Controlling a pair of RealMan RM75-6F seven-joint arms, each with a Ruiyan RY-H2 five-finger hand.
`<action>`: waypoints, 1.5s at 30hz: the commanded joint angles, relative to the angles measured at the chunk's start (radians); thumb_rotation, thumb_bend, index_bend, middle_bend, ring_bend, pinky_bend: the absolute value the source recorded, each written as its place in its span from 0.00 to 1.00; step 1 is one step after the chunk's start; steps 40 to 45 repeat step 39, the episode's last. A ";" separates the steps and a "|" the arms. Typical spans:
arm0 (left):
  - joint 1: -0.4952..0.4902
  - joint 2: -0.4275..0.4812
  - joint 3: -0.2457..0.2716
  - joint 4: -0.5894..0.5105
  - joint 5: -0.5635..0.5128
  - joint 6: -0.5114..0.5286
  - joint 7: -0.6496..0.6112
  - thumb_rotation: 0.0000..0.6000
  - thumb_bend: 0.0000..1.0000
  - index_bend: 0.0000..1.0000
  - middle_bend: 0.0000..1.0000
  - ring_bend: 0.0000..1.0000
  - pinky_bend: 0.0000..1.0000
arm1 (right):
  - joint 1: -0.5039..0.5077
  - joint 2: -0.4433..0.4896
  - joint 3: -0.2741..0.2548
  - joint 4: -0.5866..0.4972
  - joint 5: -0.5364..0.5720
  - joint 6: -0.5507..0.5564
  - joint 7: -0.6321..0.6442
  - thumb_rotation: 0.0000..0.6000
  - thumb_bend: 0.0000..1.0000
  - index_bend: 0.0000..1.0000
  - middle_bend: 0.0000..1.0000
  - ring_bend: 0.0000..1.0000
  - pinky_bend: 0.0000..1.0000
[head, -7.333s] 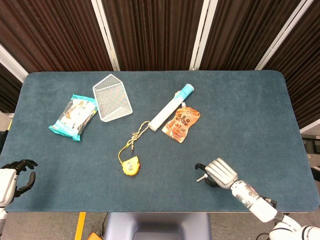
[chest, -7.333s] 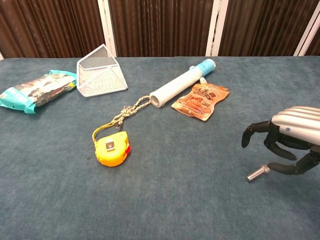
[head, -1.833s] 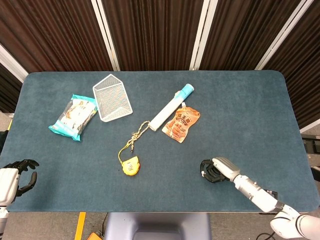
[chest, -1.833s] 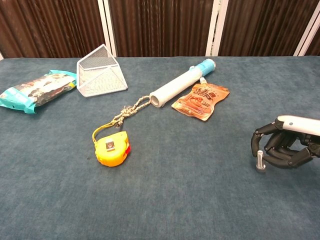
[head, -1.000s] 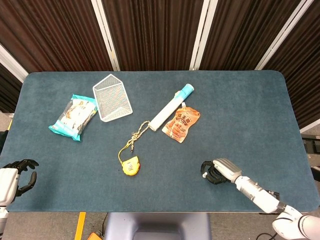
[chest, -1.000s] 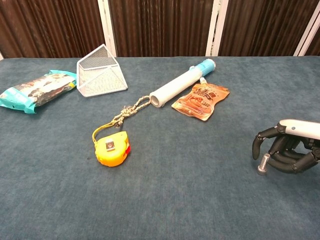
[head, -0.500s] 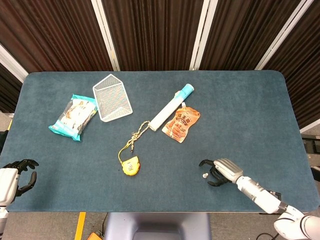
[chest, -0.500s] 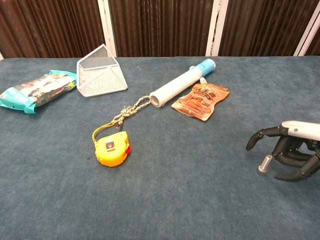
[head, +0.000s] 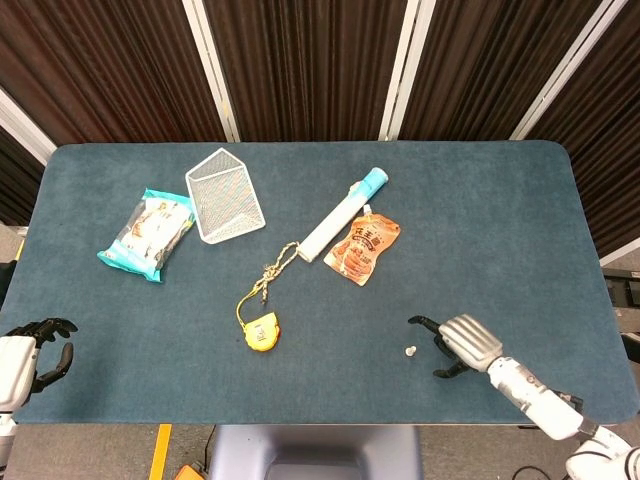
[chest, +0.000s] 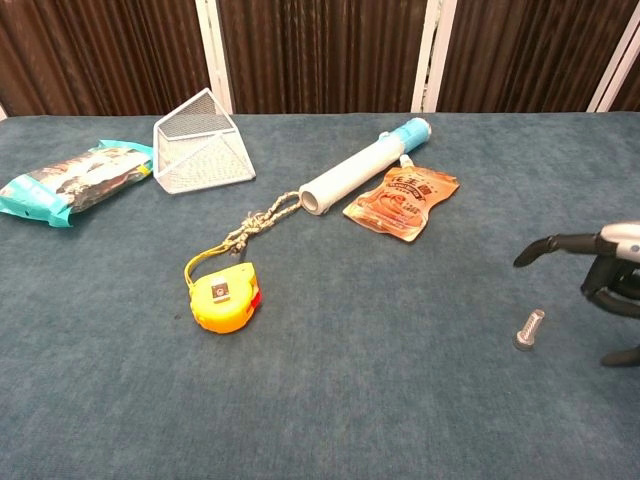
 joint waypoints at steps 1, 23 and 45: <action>0.000 0.000 0.000 -0.001 0.000 -0.001 0.002 1.00 0.50 0.45 0.49 0.48 0.56 | -0.098 0.015 0.047 -0.045 0.023 0.161 -0.257 1.00 0.11 0.29 0.91 0.97 0.95; 0.003 -0.014 0.001 -0.007 0.017 0.020 0.069 1.00 0.49 0.44 0.48 0.49 0.56 | -0.355 0.008 0.071 -0.007 0.014 0.484 -0.438 1.00 0.07 0.26 0.26 0.13 0.12; 0.007 -0.053 -0.016 0.018 0.017 0.051 0.090 1.00 0.49 0.34 0.34 0.39 0.55 | -0.361 0.052 0.102 -0.075 0.064 0.408 -0.425 1.00 0.06 0.09 0.10 0.00 0.11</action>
